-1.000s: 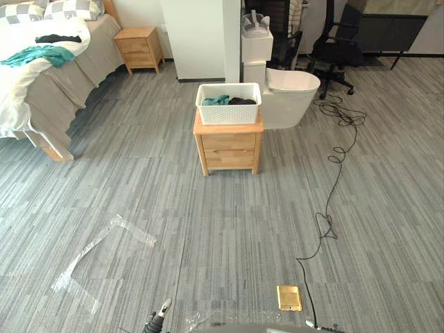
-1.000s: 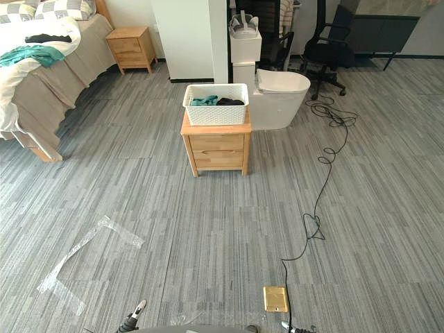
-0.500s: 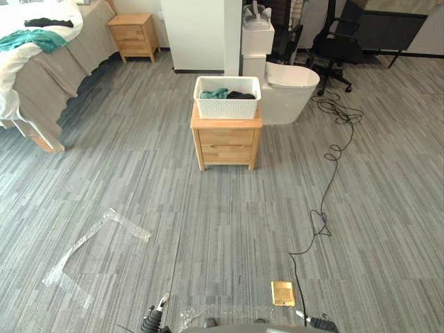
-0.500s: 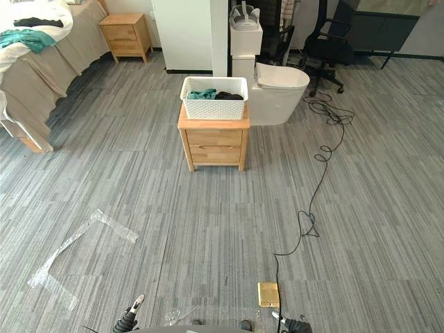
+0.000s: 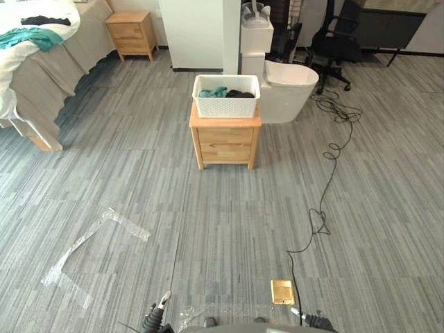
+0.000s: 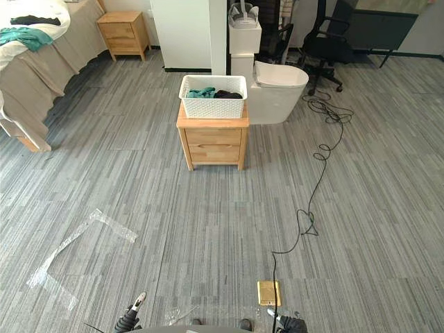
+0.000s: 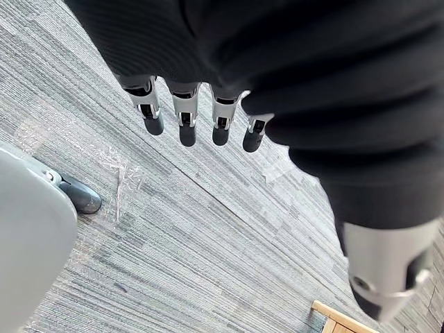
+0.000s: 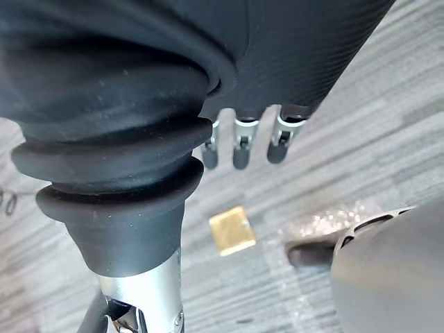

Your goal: Pick up the laundry basket with both hands and put the clothes into the washing machine.

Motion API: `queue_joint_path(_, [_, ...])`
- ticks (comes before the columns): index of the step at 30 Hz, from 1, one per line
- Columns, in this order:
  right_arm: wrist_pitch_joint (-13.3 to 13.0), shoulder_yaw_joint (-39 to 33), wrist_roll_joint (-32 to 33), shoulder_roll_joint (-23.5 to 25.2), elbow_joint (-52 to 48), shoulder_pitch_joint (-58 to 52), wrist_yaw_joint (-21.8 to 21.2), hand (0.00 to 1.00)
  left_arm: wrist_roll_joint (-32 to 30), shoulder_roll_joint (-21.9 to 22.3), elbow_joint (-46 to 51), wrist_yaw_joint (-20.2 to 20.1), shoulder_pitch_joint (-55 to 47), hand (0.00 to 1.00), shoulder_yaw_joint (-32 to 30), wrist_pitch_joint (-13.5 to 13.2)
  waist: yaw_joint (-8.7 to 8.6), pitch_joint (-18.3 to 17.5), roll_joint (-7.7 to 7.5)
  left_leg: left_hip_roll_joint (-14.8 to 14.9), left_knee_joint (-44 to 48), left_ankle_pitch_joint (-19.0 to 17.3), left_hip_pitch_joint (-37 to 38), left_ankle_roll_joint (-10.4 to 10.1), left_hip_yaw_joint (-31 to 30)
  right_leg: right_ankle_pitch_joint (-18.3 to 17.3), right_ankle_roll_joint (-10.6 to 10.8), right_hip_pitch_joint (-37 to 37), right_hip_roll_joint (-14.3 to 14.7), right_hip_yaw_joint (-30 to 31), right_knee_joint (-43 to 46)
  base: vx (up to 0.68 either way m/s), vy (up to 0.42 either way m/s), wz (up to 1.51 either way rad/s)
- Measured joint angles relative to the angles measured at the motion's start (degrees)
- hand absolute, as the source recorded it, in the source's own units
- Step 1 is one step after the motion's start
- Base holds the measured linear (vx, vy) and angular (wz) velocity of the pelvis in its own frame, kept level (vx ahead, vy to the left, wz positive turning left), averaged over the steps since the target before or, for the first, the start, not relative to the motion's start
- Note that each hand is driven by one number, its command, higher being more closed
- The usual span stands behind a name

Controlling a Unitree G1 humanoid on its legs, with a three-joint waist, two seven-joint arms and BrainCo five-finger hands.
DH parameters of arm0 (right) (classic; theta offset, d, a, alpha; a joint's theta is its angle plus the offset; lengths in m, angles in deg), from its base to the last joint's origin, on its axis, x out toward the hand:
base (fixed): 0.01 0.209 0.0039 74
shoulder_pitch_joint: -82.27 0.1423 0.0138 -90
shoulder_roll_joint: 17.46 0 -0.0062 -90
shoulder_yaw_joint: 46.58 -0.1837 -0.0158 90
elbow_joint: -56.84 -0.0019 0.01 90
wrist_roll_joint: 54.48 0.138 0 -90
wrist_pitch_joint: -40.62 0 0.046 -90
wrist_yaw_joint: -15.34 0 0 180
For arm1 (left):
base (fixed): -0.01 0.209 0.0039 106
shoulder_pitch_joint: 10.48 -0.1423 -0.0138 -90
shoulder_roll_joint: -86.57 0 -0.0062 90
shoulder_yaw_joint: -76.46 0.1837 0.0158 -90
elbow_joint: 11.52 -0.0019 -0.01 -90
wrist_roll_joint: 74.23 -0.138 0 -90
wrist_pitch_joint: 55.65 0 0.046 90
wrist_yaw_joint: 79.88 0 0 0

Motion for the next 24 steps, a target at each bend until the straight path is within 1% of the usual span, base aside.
queue_joint_path(2, [-0.01, -1.35, 0.67, 0.43, 0.01, 0.14, 0.03, 0.00, 0.34, 0.01, 0.11, 0.30, 0.12, 0.00, -0.58, 0.05, -0.16, 0.40, -0.29, 0.05, 1.04, -0.66, -0.86, -0.12, -0.72, -0.34, -0.18, 0.08, 0.03, -0.81, 0.18, 0.00, -0.005, 0.22])
queue_joint_path(3, [-0.02, -2.38, 1.15, 0.69, -0.02, 0.83, 0.02, 0.00, 1.38, 0.00, 0.62, 0.47, 0.51, 0.00, -1.18, 0.03, -0.09, 2.75, 0.06, 0.63, 8.31, -4.98, -3.26, -0.80, -1.24, -2.48, -1.17, 0.96, 0.25, -1.83, 1.09, -0.02, -0.022, 0.21])
queue_joint_path(4, [-0.04, -2.41, 1.19, 0.42, -0.11, 1.02, 0.00, 0.00, 1.70, 0.16, 0.90, 0.56, 0.62, 0.00, -2.08, 0.05, 0.01, 3.77, 0.65, 1.45, 12.35, -7.30, -4.77, -1.02, -1.32, -3.31, -1.44, 0.97, 0.54, -2.56, 2.29, -0.04, -0.028, 0.06])
queue_joint_path(5, [-0.04, -2.35, 1.18, 0.00, -0.30, 1.19, -0.05, 0.00, 1.77, 0.38, 1.02, 0.77, 0.61, 0.00, -2.84, 0.06, 0.40, 4.39, 0.66, 2.57, 16.71, -9.68, -6.15, -1.60, -1.25, -4.14, -1.64, 1.12, 1.20, -2.95, 3.51, -0.07, -0.024, -0.14])
queue_joint_path(6, [-0.18, -1.97, 1.16, -0.64, -0.58, 1.35, -0.09, 0.00, 2.13, 0.47, 0.85, 1.02, 0.08, 0.00, -4.51, 0.33, 1.23, 6.09, 2.17, 5.37, 26.91, -13.62, -9.52, -4.69, -0.46, -5.31, -2.93, 2.44, 2.98, -3.30, 4.27, -0.01, -0.003, -0.04])
queue_joint_path(7, [-0.14, -1.85, 1.08, -0.78, -0.46, 1.95, -0.05, 0.00, 2.17, 0.38, 0.91, 1.11, 0.31, 0.00, -5.13, 0.37, 1.27, 6.52, 1.17, 6.24, 33.08, -13.22, -11.83, -5.22, 0.29, -5.55, -3.31, 3.22, 3.42, -3.28, 3.86, 0.00, 0.000, 0.00])
queue_joint_path(8, [0.13, -1.37, 0.87, -1.18, 0.33, 2.83, -0.03, 0.00, 2.44, -0.20, 1.38, 1.14, 0.84, 0.00, -5.22, 0.50, 1.81, 8.71, 0.90, 8.50, 44.38, -11.85, -17.80, -5.42, 3.27, -6.00, -3.98, 4.41, 3.33, -3.17, 3.89, 0.04, 0.008, 0.10])
queue_joint_path(9, [0.22, -0.86, 0.83, -1.41, 0.77, 3.17, 0.02, 0.00, 2.98, -0.33, 1.67, 1.15, 0.65, 0.00, -5.44, 0.62, 2.12, 9.10, 0.40, 8.88, 46.37, -12.40, -19.77, -4.65, 4.76, -6.41, -4.04, 4.64, 2.97, -3.13, 4.03, 0.05, -0.010, 0.03])
queue_joint_path(10, [0.43, -0.86, 0.60, -1.80, 0.76, 3.37, 0.14, 0.00, 3.42, -0.71, 1.82, 1.28, 0.60, 0.00, -5.02, 0.68, 3.06, 9.37, -0.91, 8.65, 45.06, -12.48, -22.71, -3.83, 6.51, -7.40, -3.60, 4.71, 1.92, -2.95, 4.83, 0.13, 0.020, -0.01])
queue_joint_path(11, [0.50, -0.84, 0.47, -2.41, 0.82, 3.57, 0.26, 0.00, 3.48, -0.65, 1.90, 1.28, 0.44, 0.00, -4.49, 0.74, 3.32, 9.50, -0.95, 8.11, 40.96, -12.36, -24.30, -3.89, 7.35, -8.14, -3.13, 4.64, 1.17, -2.69, 5.18, 0.17, 0.043, -0.09])
queue_joint_path(12, [0.49, -0.84, 0.46, -2.73, 0.81, 4.05, 0.30, 0.00, 3.80, -0.36, 2.43, 1.27, 0.09, 0.00, -4.51, 0.79, 4.08, 9.48, -1.25, 6.97, 33.12, -11.37, -25.59, -4.17, 7.74, -9.06, -2.26, 4.30, 0.21, -2.15, 5.65, 0.27, 0.146, -0.39])
queue_joint_path(13, [0.46, -0.88, 0.46, -3.51, 0.92, 4.45, 0.29, 0.00, 3.81, 0.17, 2.51, 1.26, -0.32, 0.00, -4.50, 0.84, 4.85, 9.34, -0.22, 6.21, 22.51, -7.85, -26.05, -4.13, 7.45, -10.33, -0.97, 3.69, -0.63, -0.88, 6.02, 0.26, 0.157, -0.45])
queue_joint_path(14, [0.44, -0.88, 0.46, -3.74, 1.01, 4.47, 0.28, 0.00, 3.85, 0.53, 2.51, 1.28, -0.62, 0.00, -4.56, 0.85, 4.83, 9.16, 0.19, 6.15, 20.10, -6.99, -26.05, -3.95, 7.09, -10.94, -0.55, 3.72, -0.71, -0.57, 6.21, 0.30, 0.182, -0.43])
queue_joint_path(15, [0.42, -0.85, 0.46, -3.78, 1.01, 4.47, 0.24, 0.00, 3.85, 0.85, 2.52, 1.29, -0.96, 0.00, -4.65, 0.87, 4.92, 8.86, 0.75, 5.88, 19.26, -6.94, -26.70, -3.92, 6.72, -12.15, -0.01, 3.63, -0.94, -0.46, 7.14, 0.37, 0.193, -0.20])
queue_joint_path(16, [0.40, -0.79, 0.40, -3.51, 1.01, 4.15, 0.22, 0.00, 3.98, 1.08, 2.53, 1.27, -1.32, 0.00, -4.68, 0.87, 4.78, 8.68, 0.74, 5.55, 21.26, -6.18, -27.45, -2.72, 5.31, -15.03, 0.73, 3.00, -2.15, -0.12, 10.88, 0.50, 0.244, -0.24])
queue_joint_path(17, [0.36, -0.63, 0.30, -2.55, 1.09, 2.95, 0.13, 0.00, 4.54, 0.67, 2.58, 1.33, -2.10, 0.00, -4.75, 0.77, 5.22, 7.96, -0.48, 3.40, 25.24, -6.15, -27.84, -1.98, 4.72, -20.17, 2.75, 1.57, -5.10, 0.71, 17.61, 0.66, 0.259, -0.33])
queue_joint_path(18, [0.28, -0.60, 0.18, -1.44, 1.94, 1.93, -0.37, 0.00, 4.84, 0.52, 2.39, 1.31, -2.40, 0.00, -4.68, 0.65, 5.61, 7.64, -1.54, 1.92, 30.24, -6.89, -27.58, -0.46, 4.69, -23.78, 5.65, -1.54, -7.73, 1.18, 31.71, 0.55, 0.195, -0.31])
queue_joint_path(19, [0.19, -1.55, 1.10, -0.92, 1.15, 1.89, -0.49, 0.00, 5.04, 0.46, 2.37, 1.31, -2.45, 0.00, -4.65, 0.63, 5.39, 7.68, -1.79, 1.46, 33.00, -8.12, -27.29, 1.41, 4.50, -23.68, 5.91, -4.49, -9.44, 1.69, 40.85, 0.57, 0.202, -0.05])
queue_joint_path(20, [0.13, -1.57, 1.08, -0.26, -0.08, 1.95, -0.57, 0.00, 5.03, -0.69, 2.54, 1.25, -2.39, 0.00, -4.63, 0.71, 4.53, 7.71, -3.31, -0.21, 36.18, -11.79, -25.40, 3.70, 4.54, -18.62, 3.26, -9.77, -12.41, 3.73, 56.31, 0.59, 0.202, 0.32])
queue_joint_path(21, [0.06, -1.57, 1.10, 0.32, -0.65, 1.83, -0.55, 0.00, 4.90, -1.34, 3.14, 1.19, -2.06, 0.00, -4.51, 0.86, 3.74, 7.76, -4.43, -1.60, 36.99, -14.31, -22.92, 5.13, 4.00, -11.64, 1.71, -12.48, -13.57, 5.75, 64.80, 0.76, 0.179, 0.54])
queue_joint_path(22, [0.04, -1.65, 1.12, 0.47, -0.45, 1.90, -0.82, 0.00, 4.88, -1.43, 4.11, 1.17, -1.66, 0.00, -3.97, 1.00, 3.10, 8.51, -4.14, -2.27, 36.94, -16.97, -18.39, 5.62, 2.71, -12.11, 3.08, -14.13, -13.07, 6.83, 71.43, 0.68, 0.093, 0.54])
queue_joint_path(23, [-0.10, -2.10, 1.10, 0.48, -0.64, 1.87, -1.26, 0.00, 4.84, -1.25, 4.32, 1.07, -1.26, 0.00, -4.00, 1.00, 2.86, 8.63, -3.83, -2.37, 36.01, -18.40, -14.57, 5.63, 1.34, -13.63, 2.74, -14.78, -12.56, 5.06, 72.78, 0.70, 0.047, 0.50])
queue_joint_path(24, [-0.22, -2.00, 1.07, 0.70, -1.68, 1.56, -1.35, 0.00, 4.82, -1.16, 5.37, 1.06, -1.10, 0.00, -3.93, 1.01, 2.74, 8.50, -3.52, -1.79, 33.42, -19.38, -9.30, 5.36, 0.36, -15.94, 1.52, -16.53, -12.07, 1.79, 71.06, 0.70, 0.026, 0.42])
